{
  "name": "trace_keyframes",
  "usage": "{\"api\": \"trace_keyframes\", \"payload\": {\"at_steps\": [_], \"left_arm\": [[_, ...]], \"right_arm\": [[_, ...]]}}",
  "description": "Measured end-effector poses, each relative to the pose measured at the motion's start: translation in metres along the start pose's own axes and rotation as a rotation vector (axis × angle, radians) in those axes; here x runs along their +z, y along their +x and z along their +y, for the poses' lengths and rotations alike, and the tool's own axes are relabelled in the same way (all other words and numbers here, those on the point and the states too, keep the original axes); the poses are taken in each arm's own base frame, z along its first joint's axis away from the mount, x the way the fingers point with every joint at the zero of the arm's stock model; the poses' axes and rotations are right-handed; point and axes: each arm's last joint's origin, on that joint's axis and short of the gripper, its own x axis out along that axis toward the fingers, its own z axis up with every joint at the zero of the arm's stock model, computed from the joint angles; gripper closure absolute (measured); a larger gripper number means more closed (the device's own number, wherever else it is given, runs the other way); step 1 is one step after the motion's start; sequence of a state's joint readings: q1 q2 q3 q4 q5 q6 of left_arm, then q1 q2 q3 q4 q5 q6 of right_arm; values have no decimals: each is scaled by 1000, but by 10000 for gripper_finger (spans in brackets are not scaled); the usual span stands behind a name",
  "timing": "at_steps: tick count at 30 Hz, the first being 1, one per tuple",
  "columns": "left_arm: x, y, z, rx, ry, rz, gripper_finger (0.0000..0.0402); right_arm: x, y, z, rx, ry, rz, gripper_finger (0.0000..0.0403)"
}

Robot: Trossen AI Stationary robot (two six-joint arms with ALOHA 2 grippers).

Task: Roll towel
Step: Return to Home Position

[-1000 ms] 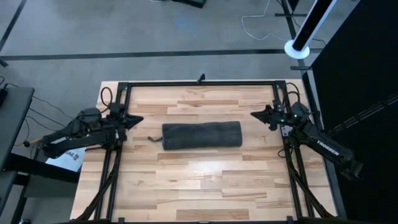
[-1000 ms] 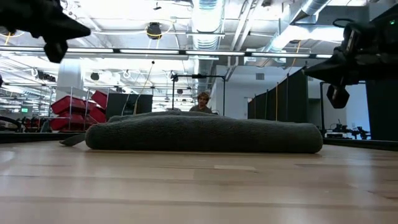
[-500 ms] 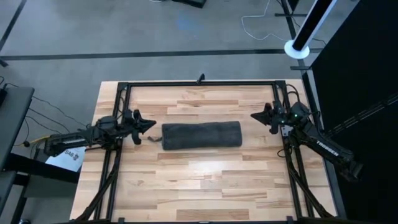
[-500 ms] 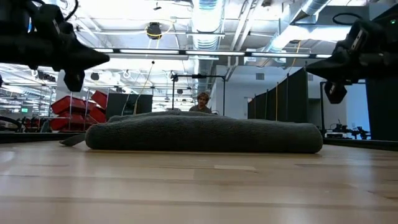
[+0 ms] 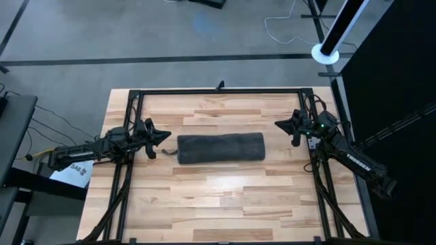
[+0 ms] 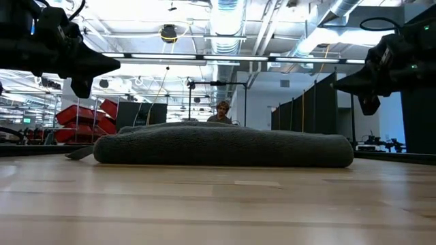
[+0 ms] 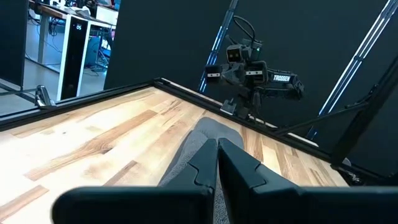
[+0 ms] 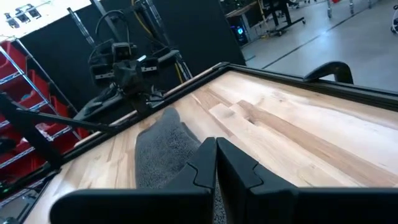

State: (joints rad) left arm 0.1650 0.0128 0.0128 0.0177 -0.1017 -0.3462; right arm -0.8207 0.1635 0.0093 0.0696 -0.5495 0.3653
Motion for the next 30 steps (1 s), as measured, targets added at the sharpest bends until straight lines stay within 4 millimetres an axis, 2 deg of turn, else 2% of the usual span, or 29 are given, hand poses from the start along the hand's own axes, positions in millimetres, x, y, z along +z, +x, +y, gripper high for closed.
{"api": "trace_keyframes", "payload": {"at_steps": [7,17,21,23,25,30], "left_arm": [[0,0,0,1,-1,2,402],[-1,0,0,0,-1,5,402],[-1,0,0,-5,-1,12,402],[-2,0,0,-8,0,16,402],[-2,1,0,-8,0,16,402],[-2,1,0,-8,0,16,402]], "right_arm": [[0,1,2,13,-4,2,403],[2,-4,35,330,-116,-62,403],[-5,-2,41,367,-413,-61,403],[-6,-2,45,368,-597,-99,403],[-8,-1,47,322,-681,-111,403],[-11,1,46,140,-577,-83,403]]}}
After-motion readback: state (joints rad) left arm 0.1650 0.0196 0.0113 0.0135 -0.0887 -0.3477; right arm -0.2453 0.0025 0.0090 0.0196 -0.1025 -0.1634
